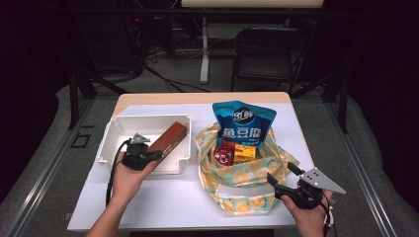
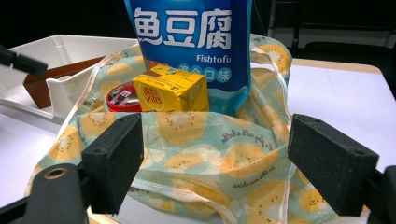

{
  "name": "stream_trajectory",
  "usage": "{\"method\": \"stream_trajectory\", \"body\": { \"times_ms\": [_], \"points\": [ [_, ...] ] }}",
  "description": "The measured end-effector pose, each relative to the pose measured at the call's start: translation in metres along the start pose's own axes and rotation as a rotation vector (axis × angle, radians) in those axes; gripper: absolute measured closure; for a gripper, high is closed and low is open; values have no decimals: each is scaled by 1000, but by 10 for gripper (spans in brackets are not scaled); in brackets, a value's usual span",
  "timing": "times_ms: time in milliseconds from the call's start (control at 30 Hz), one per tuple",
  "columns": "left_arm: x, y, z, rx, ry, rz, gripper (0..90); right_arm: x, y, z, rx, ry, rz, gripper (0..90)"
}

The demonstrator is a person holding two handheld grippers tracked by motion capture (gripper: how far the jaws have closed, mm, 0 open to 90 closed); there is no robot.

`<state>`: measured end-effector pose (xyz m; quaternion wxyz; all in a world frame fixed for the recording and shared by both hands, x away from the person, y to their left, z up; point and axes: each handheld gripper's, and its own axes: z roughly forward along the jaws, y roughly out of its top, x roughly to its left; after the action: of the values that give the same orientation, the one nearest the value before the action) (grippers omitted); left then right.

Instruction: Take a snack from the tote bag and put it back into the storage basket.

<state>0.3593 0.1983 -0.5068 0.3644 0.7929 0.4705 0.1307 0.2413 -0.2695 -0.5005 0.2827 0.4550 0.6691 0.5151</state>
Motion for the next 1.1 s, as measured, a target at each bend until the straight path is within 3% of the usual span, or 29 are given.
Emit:
{"method": "stream_trajectory", "body": {
  "times_ms": [100,133,300,467,567,833,933,967,1100],
  "points": [
    [0,-9,9,36,-1,-10,891,0,0,0,0,0,0,183],
    [4,-13,14,52,18,-29,900,1,0,0,-2,1,1,184],
    [17,-11,17,36,66,-77,900,1,-1,0,3,-1,5,185],
    [37,-5,22,-9,112,-154,900,-1,-1,1,3,0,5,186],
    [41,1,26,-24,133,-165,900,-1,-1,1,4,0,4,187],
    [47,16,37,-56,145,-223,900,-2,-2,1,5,1,8,205],
    [50,19,41,-55,161,-224,900,-2,-2,1,4,5,8,234],
    [50,21,43,-57,156,-230,897,-3,-2,1,-1,24,12,270],
    [50,25,47,-74,140,-234,890,-3,-2,2,-2,29,12,308]
  ]
}}
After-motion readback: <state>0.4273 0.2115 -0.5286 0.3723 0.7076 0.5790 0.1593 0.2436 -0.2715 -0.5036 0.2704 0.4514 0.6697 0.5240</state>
